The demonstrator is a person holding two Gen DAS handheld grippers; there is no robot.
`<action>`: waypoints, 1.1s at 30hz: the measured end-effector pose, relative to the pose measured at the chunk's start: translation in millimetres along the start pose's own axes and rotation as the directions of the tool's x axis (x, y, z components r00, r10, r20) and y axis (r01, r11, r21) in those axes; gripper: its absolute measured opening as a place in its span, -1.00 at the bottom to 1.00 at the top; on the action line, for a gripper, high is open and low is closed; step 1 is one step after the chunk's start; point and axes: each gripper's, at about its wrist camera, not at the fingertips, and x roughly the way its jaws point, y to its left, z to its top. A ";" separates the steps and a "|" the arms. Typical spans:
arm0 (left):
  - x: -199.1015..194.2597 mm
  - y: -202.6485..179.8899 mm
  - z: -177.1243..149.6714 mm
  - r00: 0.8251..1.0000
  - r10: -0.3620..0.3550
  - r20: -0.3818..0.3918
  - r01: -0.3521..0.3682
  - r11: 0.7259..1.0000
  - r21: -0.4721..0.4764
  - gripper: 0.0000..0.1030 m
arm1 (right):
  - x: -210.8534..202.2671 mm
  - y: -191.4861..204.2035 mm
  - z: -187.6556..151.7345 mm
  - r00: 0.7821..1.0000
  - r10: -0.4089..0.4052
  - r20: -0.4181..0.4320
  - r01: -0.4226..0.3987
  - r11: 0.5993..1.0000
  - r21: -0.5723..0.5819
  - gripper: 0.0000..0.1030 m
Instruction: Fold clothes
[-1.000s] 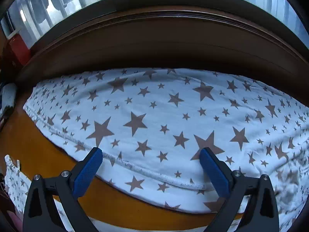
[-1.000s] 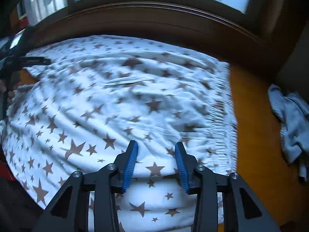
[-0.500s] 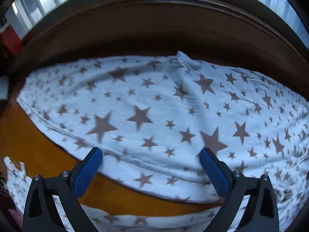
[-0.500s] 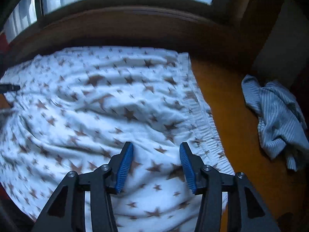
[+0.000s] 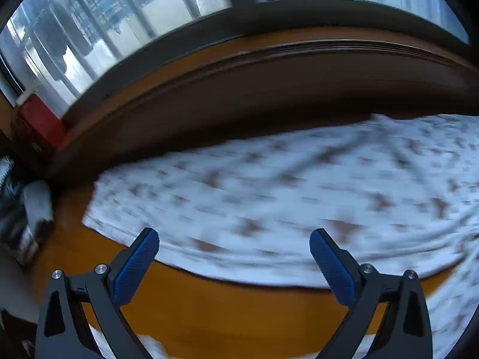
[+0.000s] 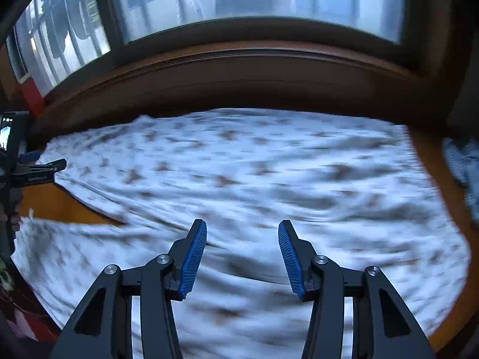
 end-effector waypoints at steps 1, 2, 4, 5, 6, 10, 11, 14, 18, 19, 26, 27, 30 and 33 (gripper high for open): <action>9.9 19.7 4.0 1.000 0.012 0.002 -0.012 1.000 -0.003 0.99 | 6.2 17.0 3.7 1.000 -0.005 -0.003 0.005 1.000 0.006 -0.05; 19.9 39.5 8.1 1.000 0.025 0.004 -0.025 1.000 -0.006 0.99 | 12.5 31.8 7.2 1.000 -0.010 -0.005 0.010 1.000 0.013 -0.05; 47.9 73.3 18.7 0.999 0.039 0.004 -0.039 0.999 -0.030 0.99 | 25.2 53.6 13.0 1.000 -0.021 -0.010 0.022 0.999 0.033 -0.05; 63.0 94.1 25.0 0.999 0.041 -0.002 -0.041 0.998 -0.052 0.99 | 31.6 62.3 15.6 1.000 -0.023 -0.015 0.024 0.998 0.051 -0.05; 75.3 109.1 30.0 0.999 0.037 -0.009 -0.038 0.997 -0.069 0.99 | 38.0 71.1 18.2 0.999 -0.025 -0.019 0.026 0.997 0.069 -0.05; 116.2 148.6 41.3 0.998 0.013 -0.063 -0.020 0.994 -0.112 0.99 | 57.6 104.3 24.2 0.999 -0.025 -0.035 0.028 0.994 0.103 -0.05; 122.1 153.1 41.0 0.997 0.025 -0.071 -0.032 0.993 -0.111 0.99 | 61.0 112.8 24.6 0.999 -0.029 -0.036 0.033 0.995 0.095 -0.05; 131.8 164.7 35.2 0.996 0.029 -0.079 -0.039 0.991 -0.129 1.00 | 71.1 135.9 24.1 0.997 -0.053 -0.050 0.055 0.998 0.035 -0.05; 128.3 176.3 21.2 0.994 0.045 -0.103 -0.063 0.983 -0.174 1.00 | 80.0 156.0 16.6 0.995 -0.086 -0.054 0.083 0.995 -0.047 -0.05; 126.9 179.5 16.5 0.992 0.060 -0.109 -0.080 0.979 -0.188 1.00 | 79.9 157.3 16.1 0.995 -0.079 -0.054 0.076 0.996 -0.056 -0.05; 123.4 202.3 -1.0 0.980 0.097 -0.171 -0.141 0.954 -0.266 1.00 | 79.2 166.5 12.4 0.998 -0.032 -0.055 0.025 0.993 -0.114 -0.02; 121.1 203.0 1.1 0.978 0.100 -0.182 -0.147 0.953 -0.264 1.00 | 79.1 167.6 12.4 0.998 -0.022 -0.056 0.015 0.993 -0.118 -0.02; 114.5 204.2 -3.6 0.976 0.144 -0.162 -0.181 0.953 -0.242 0.99 | 77.3 169.1 14.8 0.998 0.046 -0.046 -0.050 0.994 -0.100 -0.02; 114.8 203.2 -7.8 0.977 0.161 -0.139 -0.187 0.960 -0.207 1.00 | 80.1 175.2 15.1 0.997 0.067 -0.036 -0.071 0.992 -0.101 -0.02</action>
